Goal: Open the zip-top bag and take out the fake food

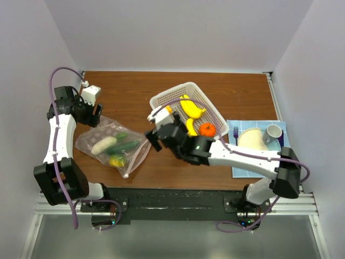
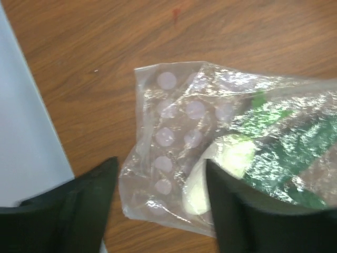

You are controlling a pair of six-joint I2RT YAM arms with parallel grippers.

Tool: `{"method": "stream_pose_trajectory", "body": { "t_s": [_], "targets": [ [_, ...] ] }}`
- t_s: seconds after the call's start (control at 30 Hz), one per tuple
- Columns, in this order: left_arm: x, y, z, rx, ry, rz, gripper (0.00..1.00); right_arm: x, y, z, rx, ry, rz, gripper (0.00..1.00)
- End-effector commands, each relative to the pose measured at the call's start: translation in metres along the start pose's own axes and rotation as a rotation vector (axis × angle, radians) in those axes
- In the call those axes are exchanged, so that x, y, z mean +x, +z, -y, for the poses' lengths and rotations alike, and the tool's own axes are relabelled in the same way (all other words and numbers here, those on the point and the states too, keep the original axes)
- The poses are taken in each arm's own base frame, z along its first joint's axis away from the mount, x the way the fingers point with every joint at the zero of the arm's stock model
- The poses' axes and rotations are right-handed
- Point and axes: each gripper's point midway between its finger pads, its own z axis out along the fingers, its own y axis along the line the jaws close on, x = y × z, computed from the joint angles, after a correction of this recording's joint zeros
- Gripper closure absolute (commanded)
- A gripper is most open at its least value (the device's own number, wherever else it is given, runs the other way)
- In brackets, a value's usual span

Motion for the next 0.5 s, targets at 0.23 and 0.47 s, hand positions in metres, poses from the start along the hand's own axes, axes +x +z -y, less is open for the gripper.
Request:
{"method": "stream_pose_trajectory", "body": {
  "t_s": [0.23,0.47],
  "targets": [
    [0.064,0.046,0.025,0.062,0.054,-0.074,0.88,0.049,0.041,-0.088,-0.190,0.043,-0.029,0.23],
    [0.067,0.064,0.023,0.007,0.085,-0.111,0.92,0.047,0.062,-0.117,-0.249,0.069,-0.013,0.24]
  ]
}}
